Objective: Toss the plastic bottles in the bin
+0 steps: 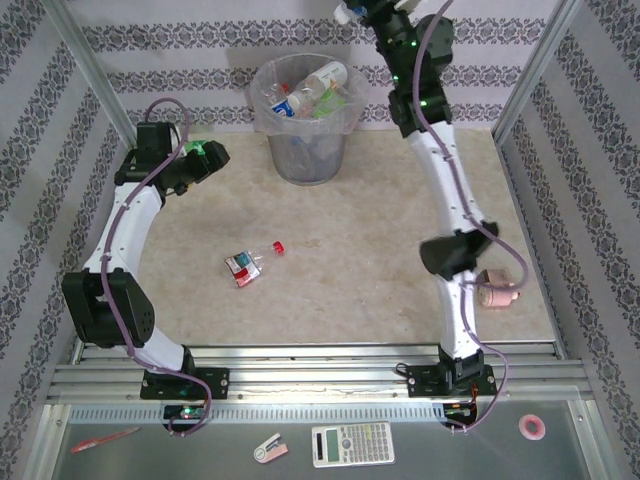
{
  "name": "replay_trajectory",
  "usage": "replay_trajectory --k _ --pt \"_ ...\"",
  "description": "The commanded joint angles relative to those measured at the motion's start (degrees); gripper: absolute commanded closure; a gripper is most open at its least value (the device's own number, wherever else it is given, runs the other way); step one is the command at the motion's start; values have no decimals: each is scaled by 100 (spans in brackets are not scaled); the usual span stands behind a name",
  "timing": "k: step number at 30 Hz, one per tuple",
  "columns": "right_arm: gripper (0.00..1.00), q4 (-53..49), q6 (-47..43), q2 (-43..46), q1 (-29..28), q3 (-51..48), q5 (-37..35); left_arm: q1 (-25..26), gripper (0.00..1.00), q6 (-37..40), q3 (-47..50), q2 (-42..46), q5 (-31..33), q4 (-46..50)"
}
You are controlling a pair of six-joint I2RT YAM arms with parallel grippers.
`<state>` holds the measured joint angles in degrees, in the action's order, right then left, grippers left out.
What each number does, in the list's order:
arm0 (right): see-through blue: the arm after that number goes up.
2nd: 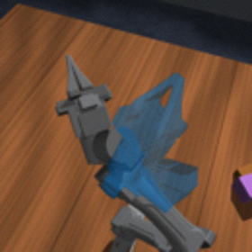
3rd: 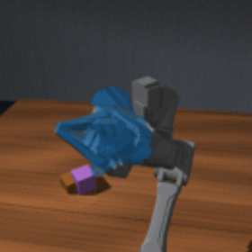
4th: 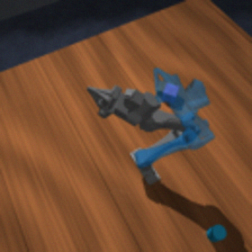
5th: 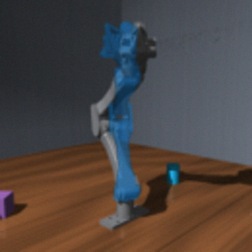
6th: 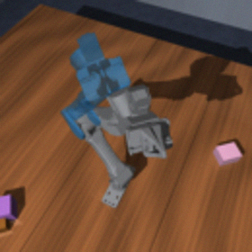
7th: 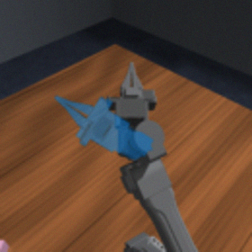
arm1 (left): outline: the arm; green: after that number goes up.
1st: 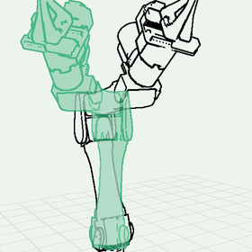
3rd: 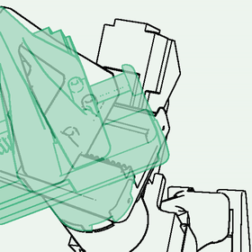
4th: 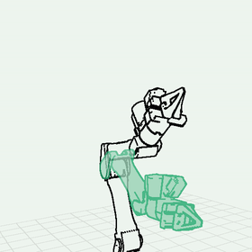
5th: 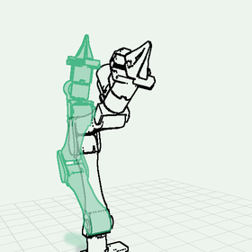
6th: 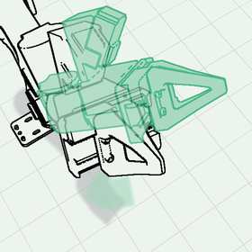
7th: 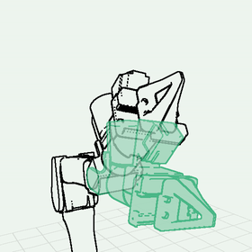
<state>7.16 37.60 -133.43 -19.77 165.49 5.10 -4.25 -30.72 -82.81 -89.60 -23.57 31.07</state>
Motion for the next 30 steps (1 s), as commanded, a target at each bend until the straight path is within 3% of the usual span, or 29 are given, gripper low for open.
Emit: replay_trajectory --k 1,4,11,16,20,22,26,28,30 --pt "2 -898 397 -1475 6 1334 -91 -52 0 -443 307 139 -373 -452" --pt "2 -295 1276 -1258 155 155 163 -53 0 -602 503 166 -578 -447" --pt "2 -1726 714 -253 284 -690 1294 -47 0 -472 708 259 -484 49" --pt "2 -1792 439 782 254 -2103 1219 -36 0 -681 836 239 -513 28" --pt "2 -2098 209 1150 233 -2422 1227 188 0 -923 969 181 -661 8" --pt "2 -2660 67 1177 207 -2293 1491 362 0 -863 951 130 -691 350" --pt "2 -5091 -723 1096 16 -1936 1818 442 0 -1024 1528 504 -428 700" --pt "2 -5281 -905 1421 -136 -2867 1856 468 0 -1208 1854 625 -396 690" --pt "2 -4635 -776 2001 -268 -4361 1878 510 0 -1223 1978 659 -307 861"
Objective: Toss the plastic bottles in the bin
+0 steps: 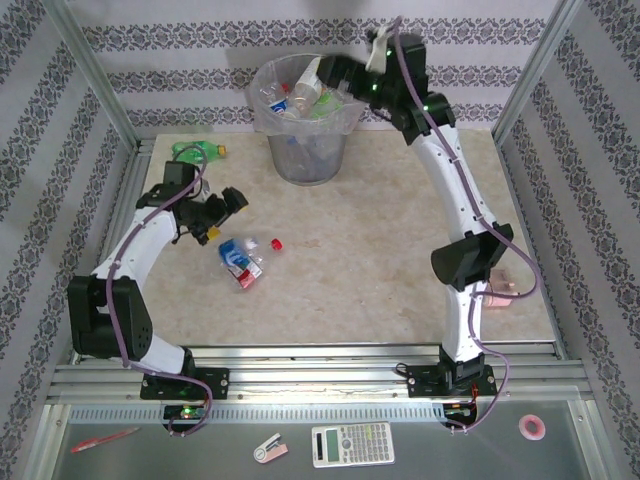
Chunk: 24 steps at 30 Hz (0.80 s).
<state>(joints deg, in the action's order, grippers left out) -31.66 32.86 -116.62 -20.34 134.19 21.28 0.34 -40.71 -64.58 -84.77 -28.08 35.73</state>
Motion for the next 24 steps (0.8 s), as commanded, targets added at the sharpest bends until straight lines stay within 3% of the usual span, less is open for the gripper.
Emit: replay_trajectory --k 1,5,11,14,18,20,24 --pt "2 -509 -221 524 -239 -1735 289 83 0 -181 139 183 221 536" --pt "2 -658 -357 799 -342 -2593 380 116 0 182 -130 197 1216 1485" --pt "2 -1259 -939 998 -717 -3237 510 142 0 600 -370 529 1663 2157" --pt "2 -1560 -1202 1007 -931 -3664 766 200 0 900 -330 760 1514 2338" --pt "2 -1797 -1746 971 -1300 -4195 648 764 0 1218 -260 955 1365 2468" --pt "2 -1634 -1610 944 -1282 -4454 623 1068 0 1177 -121 991 1045 2391" --pt "2 -1373 -1387 1007 -1313 -4679 686 1239 0 841 9 1158 2014 3285"
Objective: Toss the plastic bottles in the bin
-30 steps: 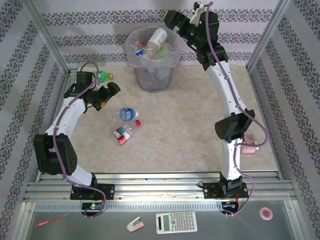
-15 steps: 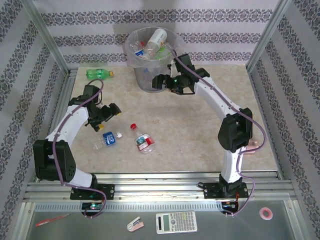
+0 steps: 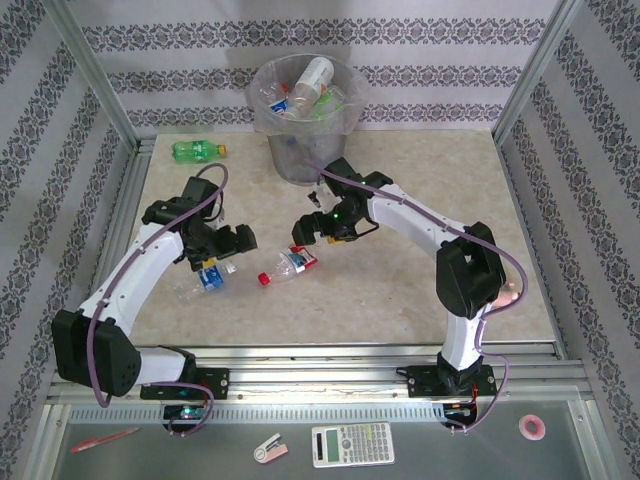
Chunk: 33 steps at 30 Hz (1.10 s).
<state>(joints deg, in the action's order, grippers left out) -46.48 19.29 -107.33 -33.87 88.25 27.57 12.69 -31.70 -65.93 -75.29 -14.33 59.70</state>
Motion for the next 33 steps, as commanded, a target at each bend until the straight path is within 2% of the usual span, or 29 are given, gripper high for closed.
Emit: replay_trajectory --k 1,4,9,15,17,24,33 --pt "2 123 -45 83 29 -114 47 0 0 -74 179 346 893 965" --pt "2 158 -54 72 33 -160 132 -11 0 15 27 405 1465 1210" --pt "2 128 -164 148 52 -227 140 -20 1 593 -297 -129 2202 1660" --pt "2 256 -14 261 218 -407 213 -99 1 1553 -315 -948 1727 1750" --pt "2 278 17 282 272 -427 229 -192 1 1660 -302 -1148 1550 1713" --pt "2 280 7 344 359 -367 336 -430 1 1751 -568 -2040 1779 1559" --pt "2 276 64 390 491 -248 370 -1022 1 2375 -835 -3161 1890 1470"
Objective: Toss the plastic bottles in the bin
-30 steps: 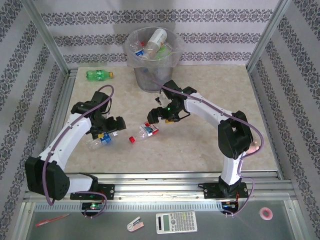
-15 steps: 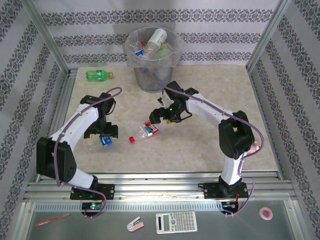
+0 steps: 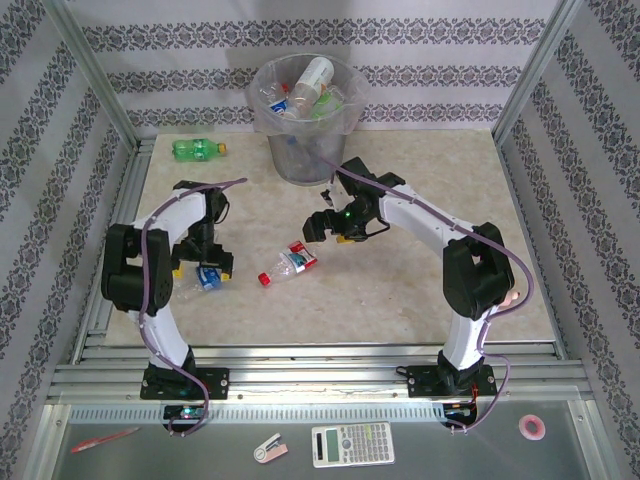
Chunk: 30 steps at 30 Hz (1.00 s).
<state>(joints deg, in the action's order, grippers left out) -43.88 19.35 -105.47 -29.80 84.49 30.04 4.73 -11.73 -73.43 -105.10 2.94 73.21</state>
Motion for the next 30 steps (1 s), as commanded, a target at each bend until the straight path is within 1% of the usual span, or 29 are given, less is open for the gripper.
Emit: replay_trajectory --k 1,6,9,14,17,18,21,24,27,30 --pt "2 15 57 188 93 156 125 -281 1 396 -91 -238 58 53" --pt "2 -3 107 109 139 336 47 -297 0 378 -90 -510 -191 -210" --pt "2 -50 119 34 168 488 37 -316 12 313 -75 -608 -390 -349" --pt "2 -161 111 -44 219 773 -14 -415 34 229 -75 -689 -878 -599" --pt "2 -199 172 -44 280 956 -67 -531 45 126 -177 -600 -1224 -745" --pt "2 -198 194 -35 311 1001 -68 -564 47 77 -269 -563 -1398 -771" --pt "2 -218 268 -17 424 1192 -110 -631 51 -228 -744 -358 -2114 -930" --pt "2 -289 296 -9 543 1409 -212 -699 52 -726 -1525 -265 -2943 -1194" --pt "2 -375 297 -6 667 1618 -329 -826 52 -1442 -2486 -372 -3685 -1635" --pt "2 -384 357 18 805 1732 -344 -912 52 -2187 -3585 -687 -4193 -2051"
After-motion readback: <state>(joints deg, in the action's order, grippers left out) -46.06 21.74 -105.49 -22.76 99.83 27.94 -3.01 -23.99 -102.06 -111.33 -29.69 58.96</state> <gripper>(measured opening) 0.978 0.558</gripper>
